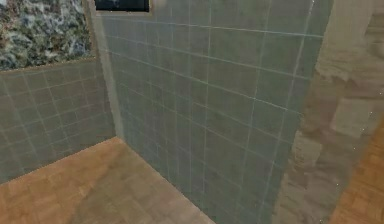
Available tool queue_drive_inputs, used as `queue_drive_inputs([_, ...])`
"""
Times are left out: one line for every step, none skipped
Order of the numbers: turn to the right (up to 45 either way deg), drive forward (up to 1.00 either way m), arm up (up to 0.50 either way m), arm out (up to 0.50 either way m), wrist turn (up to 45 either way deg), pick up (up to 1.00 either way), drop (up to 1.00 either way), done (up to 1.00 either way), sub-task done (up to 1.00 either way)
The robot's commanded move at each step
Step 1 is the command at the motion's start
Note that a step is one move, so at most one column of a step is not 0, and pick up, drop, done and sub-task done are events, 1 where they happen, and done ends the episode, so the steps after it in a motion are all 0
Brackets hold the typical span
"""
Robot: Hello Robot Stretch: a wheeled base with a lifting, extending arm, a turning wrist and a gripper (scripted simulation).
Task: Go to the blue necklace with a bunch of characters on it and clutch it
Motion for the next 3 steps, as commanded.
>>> queue_drive_inputs([-42.0, 0.00, 0.00, 0.00, 0.0, 0.00, 0.00, 0.00, 0.00])
queue_drive_inputs([0.0, 0.75, 0.00, 0.00, 0.0, 0.00, 0.00, 0.00, 0.00])
queue_drive_inputs([-3.0, 0.00, 0.00, 0.00, 0.0, 0.00, 0.00, 0.00, 0.00])
